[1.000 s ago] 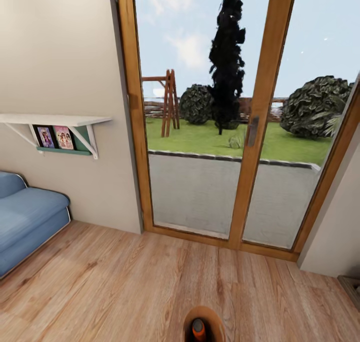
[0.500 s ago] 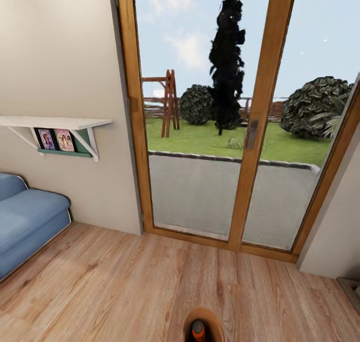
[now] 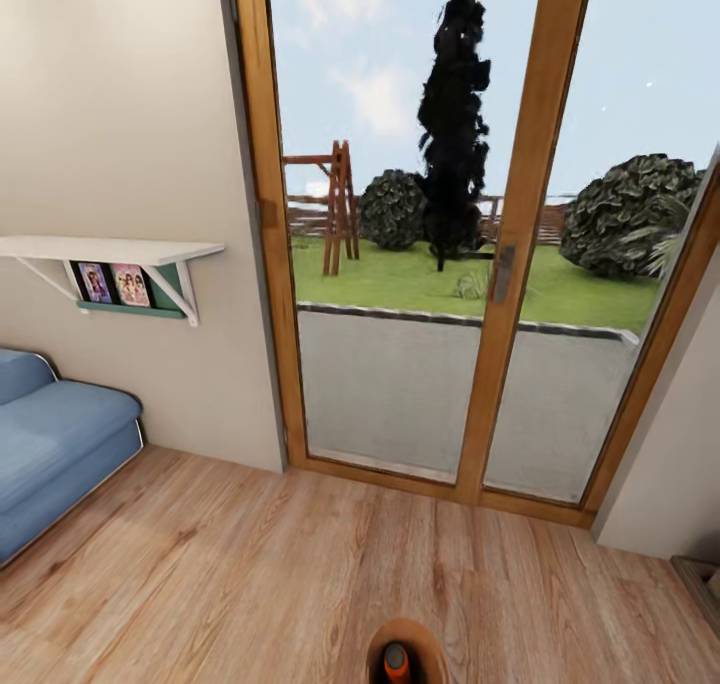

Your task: Put the three can of soda from the living room inside the tash can in the kitchen.

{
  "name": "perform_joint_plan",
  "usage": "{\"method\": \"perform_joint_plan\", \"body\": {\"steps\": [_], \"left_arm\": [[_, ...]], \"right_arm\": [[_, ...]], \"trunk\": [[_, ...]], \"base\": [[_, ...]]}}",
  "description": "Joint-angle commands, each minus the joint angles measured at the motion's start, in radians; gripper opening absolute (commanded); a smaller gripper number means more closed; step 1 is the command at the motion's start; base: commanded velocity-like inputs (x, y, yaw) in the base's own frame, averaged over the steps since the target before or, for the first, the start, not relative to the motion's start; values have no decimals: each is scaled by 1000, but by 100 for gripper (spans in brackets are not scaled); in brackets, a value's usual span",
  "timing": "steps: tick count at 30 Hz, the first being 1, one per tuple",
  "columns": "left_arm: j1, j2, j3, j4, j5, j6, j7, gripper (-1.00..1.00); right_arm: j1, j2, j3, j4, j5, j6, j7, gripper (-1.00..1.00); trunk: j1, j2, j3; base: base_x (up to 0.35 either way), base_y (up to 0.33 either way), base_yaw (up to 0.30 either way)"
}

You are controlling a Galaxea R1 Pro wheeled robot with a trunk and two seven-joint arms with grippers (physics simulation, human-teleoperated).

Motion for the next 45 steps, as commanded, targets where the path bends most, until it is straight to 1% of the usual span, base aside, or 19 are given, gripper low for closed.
{"method": "perform_joint_plan", "body": {"steps": [1,11,15,16,17,21,24,25,27,32,36,37,38,39,40,41,42,45], "left_arm": [[0,0,0,0,0,0,0,100],[1,-4,0,-3,0,-10,0,100],[0,-9,0,-7,-1,-11,1,100],[0,-12,0,-8,-1,-10,1,100],[0,-19,0,-9,-3,-5,1,100],[0,-26,0,-10,-5,0,3,100],[0,-44,0,-8,-6,1,0,100],[1,-53,0,-6,-6,2,0,100],[2,-62,0,-4,-7,2,-2,100],[9,-65,-1,-3,-7,1,-2,100],[10,-63,-1,-3,-6,1,-3,100],[11,-62,-1,-3,-6,1,-3,100],[11,-62,-1,-3,-5,1,-3,100],[11,-62,-1,-4,-5,1,-3,100],[11,-62,-1,-4,-5,1,-3,100],[11,-61,-1,-4,-5,1,-3,100],[11,-62,-1,-4,-5,1,-3,100],[11,-62,-2,-4,-6,1,-3,100]], "right_arm": [[0,0,0,0,0,0,0,100],[0,5,-1,-1,0,0,0,100],[0,11,-1,-1,0,1,0,100],[0,11,-1,-1,0,1,0,100],[-1,13,-1,-2,0,1,0,100],[-1,14,6,-3,4,2,1,100],[-1,16,12,-2,10,3,2,100],[-1,17,15,-2,11,3,2,100],[-1,18,16,-2,11,4,3,100],[-1,24,16,-1,10,7,3,100],[-1,38,16,0,9,7,3,100],[-1,51,17,0,8,8,3,100],[-1,58,17,0,8,8,3,100],[-1,74,17,0,8,8,3,100],[-1,74,17,0,8,8,3,100],[-1,81,17,0,8,8,3,100],[-1,97,17,0,8,8,3,100],[-1,117,16,0,8,8,3,100]], "trunk": [[-4,7,3],[-42,77,35],[-42,77,35],[-42,77,35],[-42,77,35],[-42,77,35],[-42,77,35],[-42,77,35],[-42,77,35],[-42,77,35],[-42,77,35],[-42,77,35],[-42,77,35],[-42,77,35],[-42,77,35],[-42,77,35],[-42,77,35],[-42,77,35]], "base": [[0,0,0],[0,0,0],[0,0,0],[0,0,0],[0,0,0],[0,0,0],[0,0,0],[0,0,0],[0,0,0],[0,0,0],[0,0,0],[0,0,0],[0,0,0],[0,0,0],[0,0,0],[0,0,0],[0,0,0],[0,0,0]]}}
